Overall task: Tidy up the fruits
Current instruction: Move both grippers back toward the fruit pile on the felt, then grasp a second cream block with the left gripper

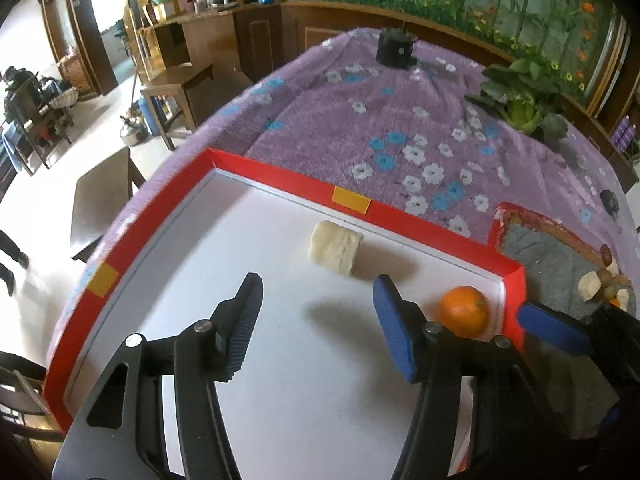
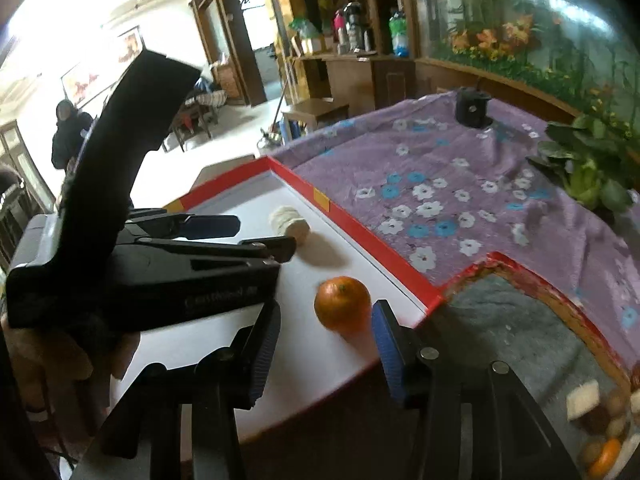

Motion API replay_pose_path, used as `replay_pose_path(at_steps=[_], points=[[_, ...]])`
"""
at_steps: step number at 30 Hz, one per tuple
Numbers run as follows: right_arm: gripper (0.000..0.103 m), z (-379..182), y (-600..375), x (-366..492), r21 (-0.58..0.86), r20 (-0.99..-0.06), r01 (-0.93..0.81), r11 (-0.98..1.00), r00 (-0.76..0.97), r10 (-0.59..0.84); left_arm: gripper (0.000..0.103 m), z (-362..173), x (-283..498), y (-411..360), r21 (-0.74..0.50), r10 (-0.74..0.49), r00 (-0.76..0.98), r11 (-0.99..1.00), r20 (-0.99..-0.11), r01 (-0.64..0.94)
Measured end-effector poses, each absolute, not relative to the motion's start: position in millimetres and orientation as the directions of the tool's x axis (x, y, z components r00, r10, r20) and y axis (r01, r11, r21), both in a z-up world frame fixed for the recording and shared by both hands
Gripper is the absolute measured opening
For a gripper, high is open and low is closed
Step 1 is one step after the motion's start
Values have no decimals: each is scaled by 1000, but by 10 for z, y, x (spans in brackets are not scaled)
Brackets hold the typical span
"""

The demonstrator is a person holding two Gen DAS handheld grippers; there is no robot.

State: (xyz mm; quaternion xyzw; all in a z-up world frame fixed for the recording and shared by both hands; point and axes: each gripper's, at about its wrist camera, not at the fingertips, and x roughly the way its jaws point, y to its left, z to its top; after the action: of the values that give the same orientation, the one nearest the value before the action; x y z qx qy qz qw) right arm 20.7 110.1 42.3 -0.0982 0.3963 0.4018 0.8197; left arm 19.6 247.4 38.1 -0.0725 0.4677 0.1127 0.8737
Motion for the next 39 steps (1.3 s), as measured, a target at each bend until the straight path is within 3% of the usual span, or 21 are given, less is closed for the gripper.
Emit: replay_pose_path(at_steps=[11, 20, 28, 33, 39], points=[[49, 674, 266, -205, 189, -670, -672, 716, 445, 594, 58, 708, -181, 2007, -18, 111, 617, 980, -779, -200], [51, 645, -829, -379, 118, -687, -523, 844, 571, 449, 58, 801, -221, 1256, -68, -7, 638, 995, -770, -71], [51, 516, -1584, -411, 192, -692, -387, 902, 599, 404, 58, 704, 8, 590, -54, -74, 607, 997, -791, 52], [51, 554, -1719, -448, 202, -674, -381, 902, 615, 410, 58, 529, 267, 291, -30, -81, 569, 995, -818, 98], [51, 500, -1743, -371, 211, -675, -389, 897, 605, 422, 58, 339, 575, 120, 67, 11, 561, 995, -828, 79]])
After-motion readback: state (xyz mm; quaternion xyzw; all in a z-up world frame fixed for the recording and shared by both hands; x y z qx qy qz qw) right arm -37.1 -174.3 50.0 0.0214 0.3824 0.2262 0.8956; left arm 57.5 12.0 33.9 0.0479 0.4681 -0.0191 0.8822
